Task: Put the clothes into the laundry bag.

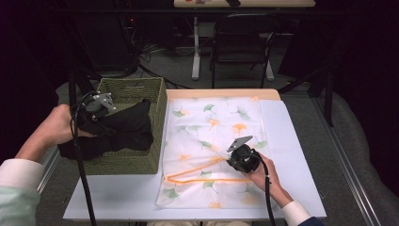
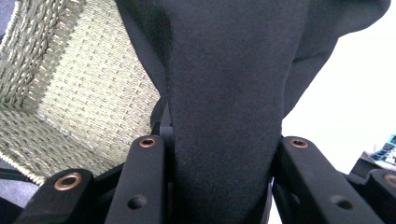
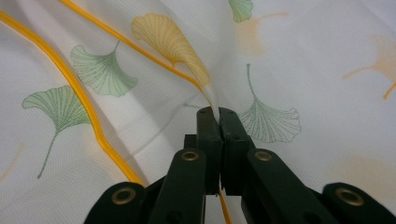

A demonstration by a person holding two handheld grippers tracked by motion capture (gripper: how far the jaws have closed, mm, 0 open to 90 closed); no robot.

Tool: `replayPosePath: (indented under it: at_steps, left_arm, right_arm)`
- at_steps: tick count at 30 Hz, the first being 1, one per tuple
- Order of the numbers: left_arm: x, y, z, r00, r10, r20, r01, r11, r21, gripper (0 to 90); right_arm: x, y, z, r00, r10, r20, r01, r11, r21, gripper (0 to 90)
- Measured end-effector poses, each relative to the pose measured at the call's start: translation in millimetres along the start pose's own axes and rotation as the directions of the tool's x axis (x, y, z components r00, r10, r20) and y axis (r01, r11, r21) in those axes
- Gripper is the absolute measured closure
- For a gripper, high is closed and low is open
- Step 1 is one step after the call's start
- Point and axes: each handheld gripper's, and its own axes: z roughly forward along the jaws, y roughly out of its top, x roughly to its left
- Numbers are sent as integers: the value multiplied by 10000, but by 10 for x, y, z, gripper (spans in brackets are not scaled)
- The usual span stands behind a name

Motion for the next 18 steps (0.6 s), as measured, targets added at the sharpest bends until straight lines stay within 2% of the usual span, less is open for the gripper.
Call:
replayPosePath:
  at_steps: [4, 7, 12, 17, 18]
  left_arm:
    - [-62, 35, -24, 9997, -251, -8, 251, 9996, -90, 658]
    - [-130, 70, -56, 9999, -171, 21, 170, 9999, 27, 658]
    - [-223, 104, -95, 9991, -374, 222, 375, 9993, -12, 658]
    - [-223, 104, -95, 9991, -374, 222, 375, 9993, -12, 658]
    - [-383, 159, -106, 9980, -499, 392, 505, 9986, -126, 658]
  right_arm:
    - [0, 0, -5, 10000, 23, 18, -23, 10000, -8, 888]
    - [-1, 0, -3, 10000, 44, -25, -45, 10000, -37, 887]
    - [-6, -3, -4, 9999, 121, -35, -121, 9999, -43, 889]
    - [-4, -3, -2, 9999, 158, -53, -159, 9999, -36, 889]
    - [-4, -3, -2, 9999, 158, -53, -159, 9999, -36, 889]
